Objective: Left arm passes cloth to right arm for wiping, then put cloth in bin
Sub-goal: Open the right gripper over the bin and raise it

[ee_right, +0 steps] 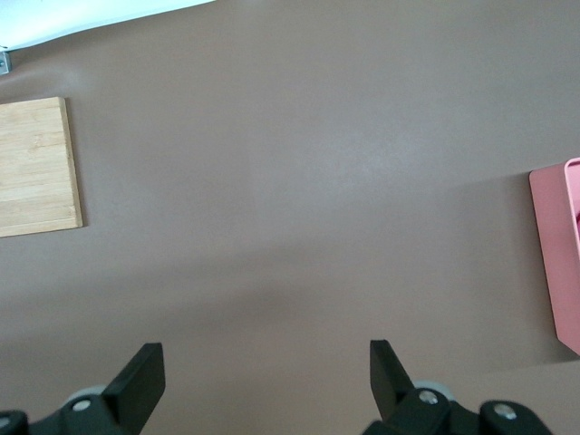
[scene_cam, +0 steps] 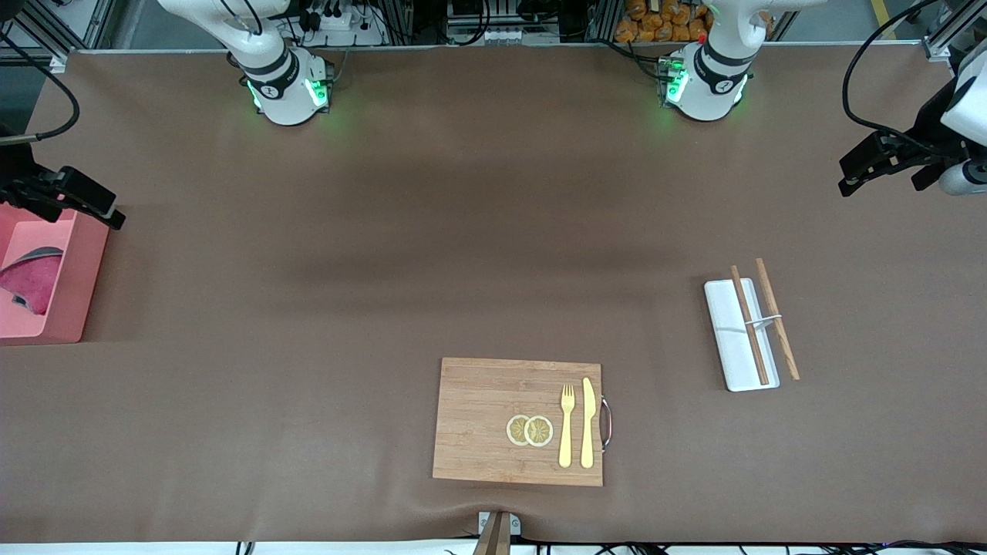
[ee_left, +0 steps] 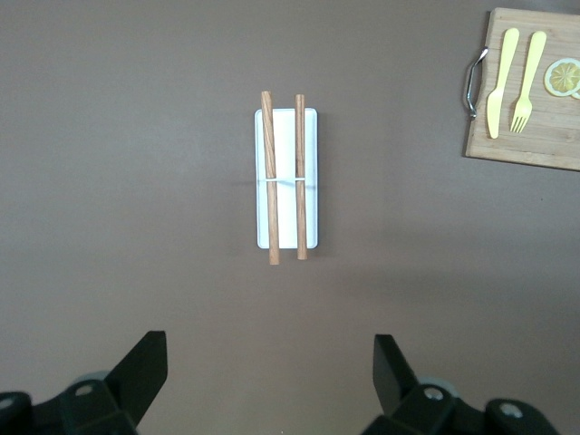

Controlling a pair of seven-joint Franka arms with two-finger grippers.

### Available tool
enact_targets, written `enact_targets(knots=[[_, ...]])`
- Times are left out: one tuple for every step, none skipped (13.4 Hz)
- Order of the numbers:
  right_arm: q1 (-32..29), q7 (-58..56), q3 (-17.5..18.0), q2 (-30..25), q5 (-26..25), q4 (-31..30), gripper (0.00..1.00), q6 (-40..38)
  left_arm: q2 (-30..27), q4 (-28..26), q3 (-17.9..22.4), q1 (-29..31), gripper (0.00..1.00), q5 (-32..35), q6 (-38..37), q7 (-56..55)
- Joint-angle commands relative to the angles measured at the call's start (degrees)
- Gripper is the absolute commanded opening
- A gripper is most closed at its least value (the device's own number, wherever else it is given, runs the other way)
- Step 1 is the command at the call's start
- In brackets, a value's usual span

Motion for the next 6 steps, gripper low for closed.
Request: enact_targets(knots=[[0.03,0.32,-0.03,-1.17,0.18,-1.33,1.00,-0.17,-0.02,1.85,-0.07,-0.01,1.00,-0.91,0.44,0.50],[0.03,0.41,-0.03,-1.17,0.18,-1.16,1.00,-0.17,-0.02,1.86,-0.07,0.08,1.00,-0.91,0.26,0.50],[0.03,0.50,-0.03,-1.17,0.18,-1.15,1.00,0.00,0.07,1.95,0.01,0.17,1.00,-1.00,-0.09,0.59],[0.03,0.67,-0.03,-1.17,0.18,-1.24,1.00,0.01,0.07,1.95,0.01,0.25,1.00,-1.00,-0.27,0.94],[0.03,0.76,-0.03,-1.17,0.27,-1.24,1.00,0.01,-0.02,1.95,0.01,0.26,1.00,-1.17,-0.70,0.85],[0.03,0.76,-0.03,-1.08,0.27,-1.24,1.00,0.01,-0.02,1.95,0.01,0.17,1.00,-1.09,-1.14,0.85]])
